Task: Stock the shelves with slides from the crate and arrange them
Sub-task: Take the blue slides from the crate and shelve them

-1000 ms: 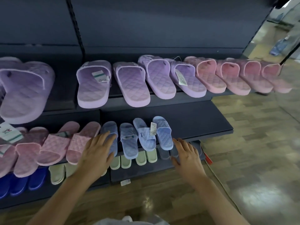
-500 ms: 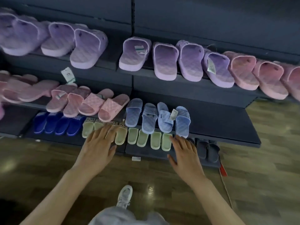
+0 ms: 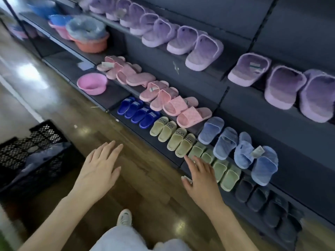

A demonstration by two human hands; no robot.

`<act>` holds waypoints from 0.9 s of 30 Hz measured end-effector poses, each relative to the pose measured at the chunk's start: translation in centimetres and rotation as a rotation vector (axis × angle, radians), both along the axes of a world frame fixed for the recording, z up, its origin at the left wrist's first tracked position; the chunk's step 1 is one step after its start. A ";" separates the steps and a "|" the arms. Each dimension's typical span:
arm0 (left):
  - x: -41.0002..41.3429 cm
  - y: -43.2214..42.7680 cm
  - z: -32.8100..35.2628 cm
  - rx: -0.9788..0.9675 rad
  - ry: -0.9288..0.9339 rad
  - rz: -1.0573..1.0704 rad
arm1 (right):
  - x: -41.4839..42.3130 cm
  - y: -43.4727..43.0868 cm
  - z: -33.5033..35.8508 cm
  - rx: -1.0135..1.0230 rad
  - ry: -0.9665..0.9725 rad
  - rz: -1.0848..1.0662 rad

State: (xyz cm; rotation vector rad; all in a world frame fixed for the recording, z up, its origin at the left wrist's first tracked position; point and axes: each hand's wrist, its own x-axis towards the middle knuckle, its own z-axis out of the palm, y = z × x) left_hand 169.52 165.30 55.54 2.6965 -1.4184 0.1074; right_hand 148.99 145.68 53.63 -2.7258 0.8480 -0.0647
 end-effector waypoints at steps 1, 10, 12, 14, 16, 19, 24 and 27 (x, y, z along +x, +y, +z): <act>0.6 0.9 0.0 -0.001 0.009 0.042 | 1.3 0.2 0.5 0.017 0.004 0.028; 9.2 10.3 1.2 -0.092 -0.072 0.324 | 17.1 5.9 1.9 0.062 0.015 0.269; 11.8 13.5 1.2 -0.079 -0.084 0.384 | 21.0 8.2 2.0 0.076 0.008 0.320; 14.5 16.8 1.1 -0.072 -0.098 0.446 | 25.0 10.6 1.7 0.087 0.013 0.375; 17.0 19.8 1.2 -0.066 -0.117 0.504 | 28.6 13.1 1.3 0.091 0.027 0.426; 20.1 23.9 1.1 -0.067 -0.116 0.580 | 33.3 16.5 1.0 0.100 0.037 0.502; 23.4 28.1 0.4 -0.074 -0.079 0.684 | 39.5 20.1 0.8 0.081 0.056 0.614; 25.1 29.6 -0.6 -0.073 -0.038 0.735 | 43.2 21.2 0.8 0.073 0.085 0.652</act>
